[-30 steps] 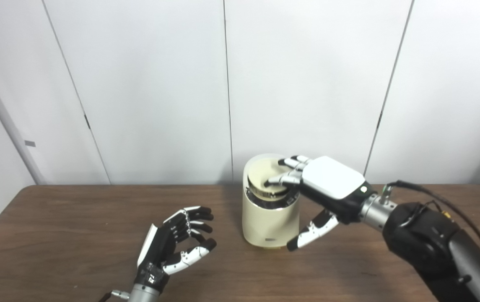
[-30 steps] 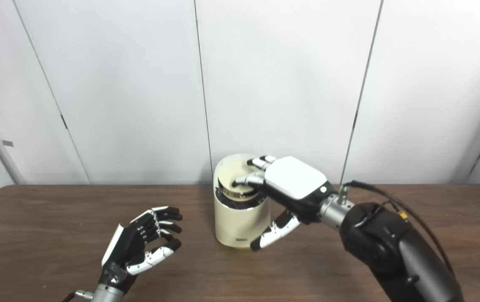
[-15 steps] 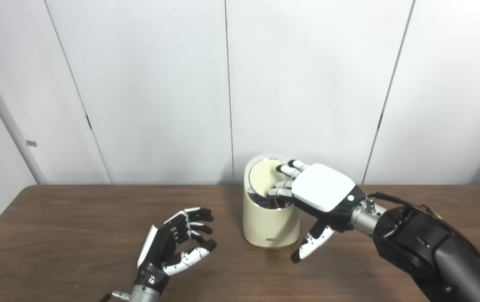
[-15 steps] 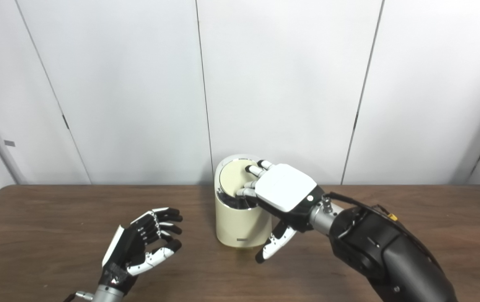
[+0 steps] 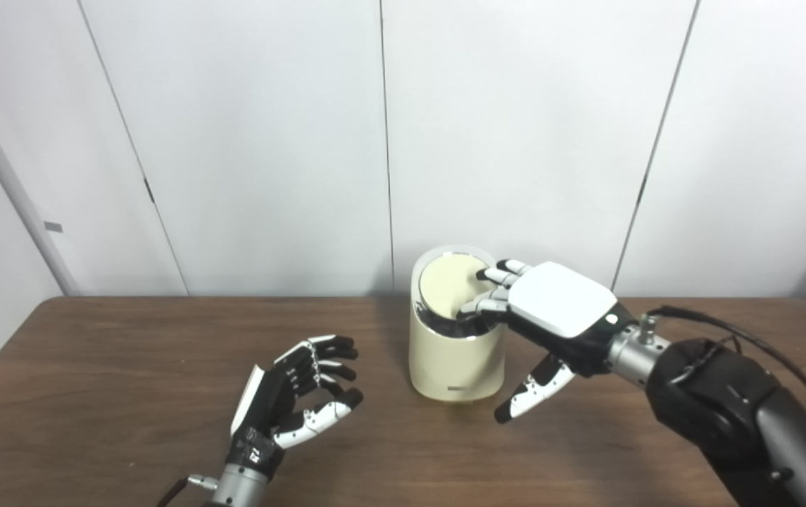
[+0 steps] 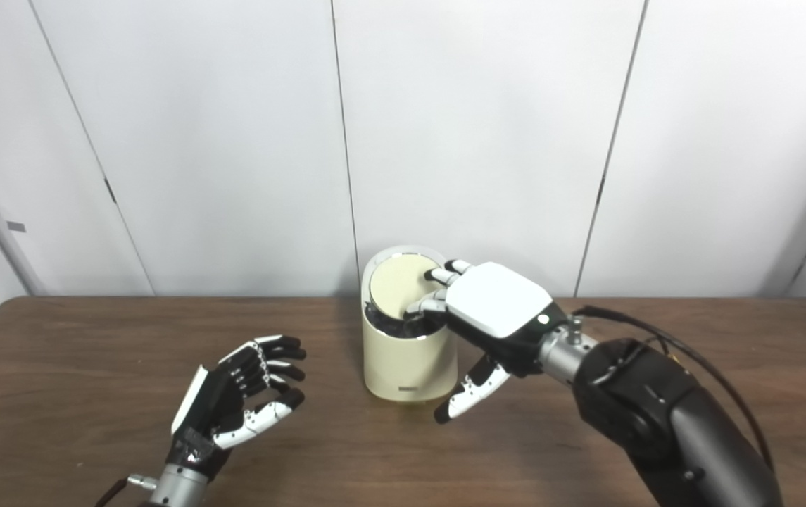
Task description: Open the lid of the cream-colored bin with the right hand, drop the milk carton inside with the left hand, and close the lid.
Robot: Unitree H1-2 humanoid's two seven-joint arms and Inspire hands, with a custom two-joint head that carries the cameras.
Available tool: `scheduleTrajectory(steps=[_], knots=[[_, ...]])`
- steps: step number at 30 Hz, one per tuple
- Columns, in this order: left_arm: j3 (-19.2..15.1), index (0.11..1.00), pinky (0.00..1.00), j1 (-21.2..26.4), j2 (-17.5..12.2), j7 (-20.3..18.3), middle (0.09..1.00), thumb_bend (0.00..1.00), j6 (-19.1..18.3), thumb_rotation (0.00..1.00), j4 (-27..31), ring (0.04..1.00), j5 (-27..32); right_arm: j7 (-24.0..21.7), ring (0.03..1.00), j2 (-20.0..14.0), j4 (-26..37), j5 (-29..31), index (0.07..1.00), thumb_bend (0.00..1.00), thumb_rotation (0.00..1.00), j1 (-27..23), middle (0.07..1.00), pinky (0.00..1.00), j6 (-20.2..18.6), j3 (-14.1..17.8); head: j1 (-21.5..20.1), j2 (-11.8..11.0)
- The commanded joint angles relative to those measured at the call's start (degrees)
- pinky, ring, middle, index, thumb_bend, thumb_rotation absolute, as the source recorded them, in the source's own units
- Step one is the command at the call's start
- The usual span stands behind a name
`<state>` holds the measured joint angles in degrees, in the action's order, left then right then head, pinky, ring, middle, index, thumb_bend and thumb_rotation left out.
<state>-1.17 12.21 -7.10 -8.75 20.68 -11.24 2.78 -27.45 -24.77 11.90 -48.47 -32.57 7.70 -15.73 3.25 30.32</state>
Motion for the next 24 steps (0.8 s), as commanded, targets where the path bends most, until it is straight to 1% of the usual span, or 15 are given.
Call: scheduleTrajectory(steps=[1,4,6,7,9,10,12,13,15,16,18,19,20,22,24], knots=[[-0.23,0.726,0.46,0.67,-0.3,0.24,0.695,0.68,1.01,0.24,0.71,0.598,0.66,3.97,0.938,1.1,1.72,3.21,0.864,0.69,0.55,-2.06,0.846,0.88,-0.79,3.13,0.06,0.05],[-0.27,0.724,0.46,0.76,-0.45,-0.16,0.691,0.68,1.21,0.24,0.49,0.6,1.12,5.26,0.927,2.59,3.31,3.53,0.9,0.66,0.49,-1.25,0.863,0.82,-2.81,5.52,-0.01,0.04],[-0.29,0.724,0.46,0.78,-0.51,-0.35,0.691,0.68,1.12,0.24,0.61,0.6,1.37,5.37,0.917,3.93,3.92,5.73,0.906,0.66,0.46,-0.6,0.869,0.8,-5.09,7.28,-0.05,0.0],[-0.29,0.723,0.47,0.77,-0.53,-0.29,0.691,0.68,1.07,0.23,0.71,0.6,1.23,5.49,0.917,4.56,4.07,6.98,0.913,0.65,0.44,-0.06,0.886,0.8,-6.44,8.25,-0.1,-0.02],[-0.28,0.724,0.47,0.74,-0.58,-0.23,0.692,0.67,0.99,0.22,0.91,0.601,1.13,6.02,0.914,5.67,4.06,9.07,0.923,0.64,0.46,1.28,0.908,0.8,-8.79,9.96,-0.16,-0.03],[-0.27,0.726,0.47,0.73,-0.59,-0.31,0.695,0.67,1.09,0.22,0.94,0.603,1.27,6.42,0.896,6.21,3.92,10.27,0.931,0.65,0.46,2.04,0.915,0.79,-9.84,10.77,-0.16,-0.03],[-0.29,0.725,0.47,0.74,-0.58,-0.38,0.696,0.67,1.23,0.22,1.01,0.603,1.49,7.36,0.889,7.42,3.2,14.03,0.936,0.68,0.43,3.78,0.921,0.82,-11.44,12.68,-0.23,0.02],[-0.32,0.724,0.47,0.76,-0.6,-0.29,0.695,0.68,1.3,0.22,1.02,0.601,1.41,7.87,0.906,7.93,2.7,15.7,0.939,0.7,0.37,4.69,0.93,0.87,-12.16,13.56,-0.3,0.07],[-0.37,0.724,0.46,0.79,-0.72,-0.07,0.696,0.68,1.31,0.23,1.05,0.598,1.1,8.28,0.951,8.72,1.58,19.59,0.949,0.73,0.33,6.61,0.946,0.91,-13.79,15.29,-0.36,0.03],[-0.38,0.724,0.46,0.78,-0.77,-0.03,0.697,0.68,1.23,0.23,1.12,0.599,1.06,8.66,0.954,8.8,1.04,20.7,0.949,0.74,0.32,7.48,0.947,0.89,-13.91,15.77,-0.36,0.03],[-0.43,0.727,0.47,0.76,-0.83,-0.37,0.7,0.68,1.05,0.22,1.23,0.602,1.82,10.17,0.909,8.76,-0.34,22.29,0.938,0.75,0.33,9.97,0.928,0.83,-13.21,16.47,-0.34,0.02],[-0.44,0.729,0.47,0.74,-0.85,-0.55,0.702,0.68,0.98,0.22,1.27,0.604,2.22,10.6,0.895,8.9,-1.07,23.93,0.938,0.75,0.33,11.12,0.925,0.82,-12.86,16.97,-0.36,0.05],[-0.42,0.731,0.47,0.73,-0.91,-0.67,0.705,0.69,0.98,0.22,1.26,0.607,2.44,11.07,0.899,9.11,-1.94,25.85,0.944,0.76,0.33,12.23,0.931,0.83,-12.07,17.5,-0.42,0.01],[-0.35,0.736,0.47,0.72,-1.04,-1.13,0.708,0.69,1.02,0.22,1.12,0.61,3.05,12.84,0.899,9.28,-3.79,28.3,0.947,0.78,0.31,14.39,0.932,0.82,-9.2,17.85,-0.48,-0.03],[-0.31,0.736,0.47,0.78,-1.15,-1.71,0.708,0.69,1.32,0.22,0.69,0.609,3.68,15.84,0.885,9.63,-5.21,28.84,0.938,0.77,0.33,16.58,0.921,0.78,-5.26,17.81,-0.57,-0.04]])
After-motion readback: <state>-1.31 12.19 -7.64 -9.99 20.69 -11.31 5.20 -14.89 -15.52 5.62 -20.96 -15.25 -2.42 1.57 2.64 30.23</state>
